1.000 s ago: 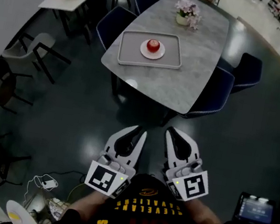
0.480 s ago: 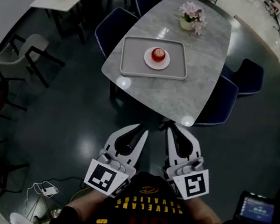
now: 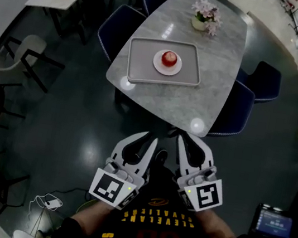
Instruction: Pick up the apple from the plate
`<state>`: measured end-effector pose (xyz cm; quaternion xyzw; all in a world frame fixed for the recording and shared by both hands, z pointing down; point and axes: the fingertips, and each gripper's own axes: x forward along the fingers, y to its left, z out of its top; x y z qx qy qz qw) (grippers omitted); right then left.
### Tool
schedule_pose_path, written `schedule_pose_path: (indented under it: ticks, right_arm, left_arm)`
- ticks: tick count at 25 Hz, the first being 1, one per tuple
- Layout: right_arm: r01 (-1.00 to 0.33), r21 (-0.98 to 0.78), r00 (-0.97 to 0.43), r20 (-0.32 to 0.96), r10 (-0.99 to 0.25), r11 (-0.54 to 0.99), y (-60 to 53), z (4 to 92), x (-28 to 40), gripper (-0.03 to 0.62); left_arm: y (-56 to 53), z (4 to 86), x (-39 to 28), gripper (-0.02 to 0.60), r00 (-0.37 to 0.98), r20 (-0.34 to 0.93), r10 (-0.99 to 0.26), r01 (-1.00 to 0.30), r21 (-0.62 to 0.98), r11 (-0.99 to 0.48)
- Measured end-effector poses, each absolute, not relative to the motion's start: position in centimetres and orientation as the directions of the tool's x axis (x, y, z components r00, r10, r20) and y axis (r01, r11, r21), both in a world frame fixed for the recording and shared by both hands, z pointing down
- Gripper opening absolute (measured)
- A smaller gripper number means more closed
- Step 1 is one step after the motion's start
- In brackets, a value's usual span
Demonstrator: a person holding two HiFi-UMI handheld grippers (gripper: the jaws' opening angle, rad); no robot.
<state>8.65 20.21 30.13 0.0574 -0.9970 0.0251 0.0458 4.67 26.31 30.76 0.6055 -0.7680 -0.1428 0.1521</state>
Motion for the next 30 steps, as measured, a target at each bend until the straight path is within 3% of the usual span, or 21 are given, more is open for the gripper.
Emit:
schedule_pose_path:
  ticks: [9, 17, 30]
  right_arm:
    - [-0.041, -0.098, -0.999, 0.035, -0.038, 0.994, 17.9, 30.5, 4.6, 0.006]
    - [0.014, -0.120, -0.999, -0.031, 0.010, 0.993, 12.2, 29.1, -0.4, 0.006]
    - [0.066, -0.177, -0.997, 0.020, 0.071, 0.982, 4.1, 30.8, -4.6, 0.006]
  left_arm:
    - [24.3, 31.0, 1.1, 0.054, -0.271, 0.099, -0.957, -0.899, 0.329, 0.289]
    - [19.1, 29.1, -3.2, 0.054, -0.326, 0.052, -0.944, -0.902, 0.282, 0.327]
    - [11.1, 29.1, -6.7, 0.054, -0.370, 0.101, -0.924, -0.883, 0.270, 0.383]
